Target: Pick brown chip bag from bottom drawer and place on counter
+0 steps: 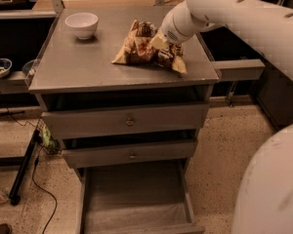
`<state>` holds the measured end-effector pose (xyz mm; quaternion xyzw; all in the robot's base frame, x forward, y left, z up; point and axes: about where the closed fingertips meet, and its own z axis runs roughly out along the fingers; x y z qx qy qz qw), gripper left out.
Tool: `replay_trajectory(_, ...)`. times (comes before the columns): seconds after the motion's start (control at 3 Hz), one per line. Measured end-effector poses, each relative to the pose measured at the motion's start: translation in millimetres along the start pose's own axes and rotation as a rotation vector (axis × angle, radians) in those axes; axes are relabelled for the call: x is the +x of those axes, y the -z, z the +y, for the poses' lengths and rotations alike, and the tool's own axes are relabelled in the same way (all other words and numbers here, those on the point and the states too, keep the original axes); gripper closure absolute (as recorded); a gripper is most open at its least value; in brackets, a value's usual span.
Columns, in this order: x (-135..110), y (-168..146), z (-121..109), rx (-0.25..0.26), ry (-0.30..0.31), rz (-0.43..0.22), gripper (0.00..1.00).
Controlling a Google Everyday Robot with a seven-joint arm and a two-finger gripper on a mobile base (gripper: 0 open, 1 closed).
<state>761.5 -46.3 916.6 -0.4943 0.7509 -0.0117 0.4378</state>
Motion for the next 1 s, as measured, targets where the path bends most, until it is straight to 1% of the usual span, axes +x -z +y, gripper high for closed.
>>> replay_trajectory(0.33, 0.0, 0.0, 0.0, 0.000, 0.000, 0.000, 0.05)
replay_trajectory(0.67, 0.0, 0.0, 0.0, 0.000, 0.000, 0.000, 0.00)
replay_trajectory(1.0, 0.0, 0.0, 0.0, 0.000, 0.000, 0.000, 0.00)
